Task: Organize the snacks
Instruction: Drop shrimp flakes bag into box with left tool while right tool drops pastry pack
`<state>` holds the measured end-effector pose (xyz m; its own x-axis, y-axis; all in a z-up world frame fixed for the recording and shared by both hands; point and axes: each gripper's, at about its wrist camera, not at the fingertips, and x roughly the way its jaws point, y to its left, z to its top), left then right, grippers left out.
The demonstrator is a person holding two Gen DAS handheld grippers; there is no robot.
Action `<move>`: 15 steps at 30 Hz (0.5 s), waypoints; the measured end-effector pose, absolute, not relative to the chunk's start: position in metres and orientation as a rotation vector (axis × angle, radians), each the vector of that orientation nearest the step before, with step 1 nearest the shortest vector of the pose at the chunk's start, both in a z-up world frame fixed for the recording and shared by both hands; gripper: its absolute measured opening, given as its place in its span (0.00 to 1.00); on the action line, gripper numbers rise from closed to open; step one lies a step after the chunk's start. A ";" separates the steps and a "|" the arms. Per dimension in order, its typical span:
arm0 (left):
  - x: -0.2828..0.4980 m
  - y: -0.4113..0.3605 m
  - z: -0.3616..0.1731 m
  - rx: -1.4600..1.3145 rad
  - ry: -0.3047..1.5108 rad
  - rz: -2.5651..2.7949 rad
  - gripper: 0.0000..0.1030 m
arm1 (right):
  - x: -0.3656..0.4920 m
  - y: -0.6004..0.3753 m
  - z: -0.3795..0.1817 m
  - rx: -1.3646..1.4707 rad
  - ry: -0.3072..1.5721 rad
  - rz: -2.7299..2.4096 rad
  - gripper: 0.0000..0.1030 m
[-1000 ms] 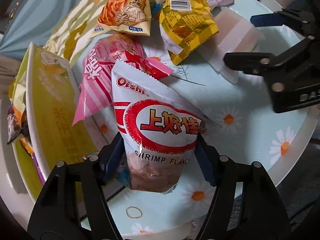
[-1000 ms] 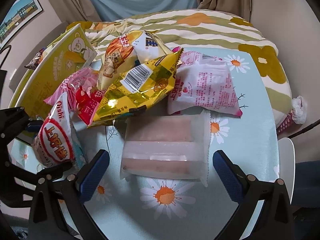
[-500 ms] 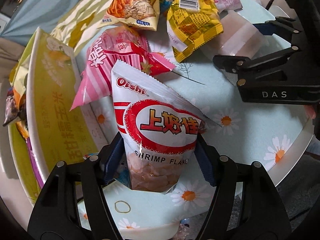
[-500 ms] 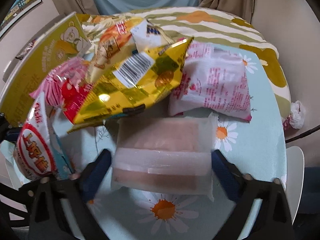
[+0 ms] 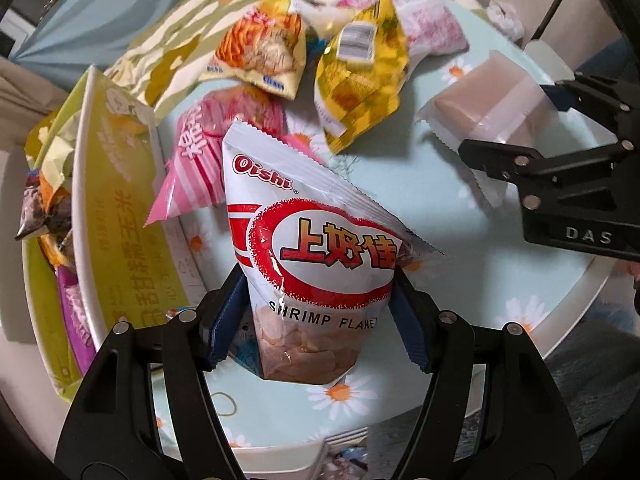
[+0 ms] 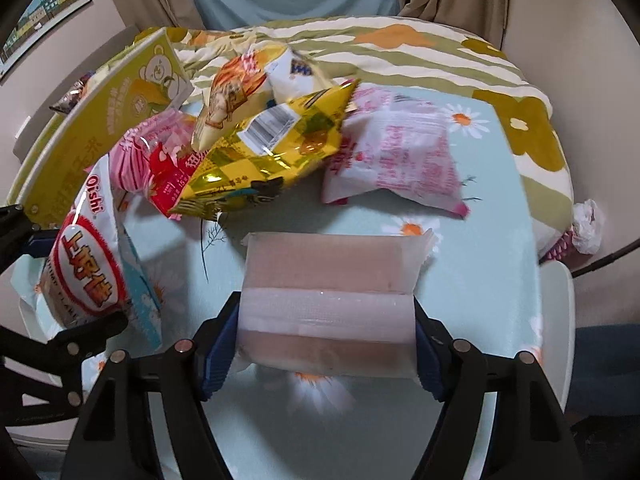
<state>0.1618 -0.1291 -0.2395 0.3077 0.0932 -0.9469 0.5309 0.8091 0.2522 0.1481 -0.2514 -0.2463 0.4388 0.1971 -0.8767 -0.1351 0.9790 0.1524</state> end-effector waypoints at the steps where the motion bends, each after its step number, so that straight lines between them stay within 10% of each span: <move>1: 0.161 -0.131 -0.235 0.584 1.232 -0.310 0.66 | 0.145 -0.255 -0.241 0.063 1.089 0.206 0.69; 15: 0.156 -0.107 -0.135 0.374 1.059 -0.218 0.66 | 0.139 -0.258 -0.130 -0.008 0.906 0.275 0.69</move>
<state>0.1561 -0.1072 -0.1350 0.4766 0.0039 -0.8791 0.3504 0.9163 0.1940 0.1386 -0.2583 -0.1297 0.5841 0.2321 -0.7778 -0.2385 0.9650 0.1089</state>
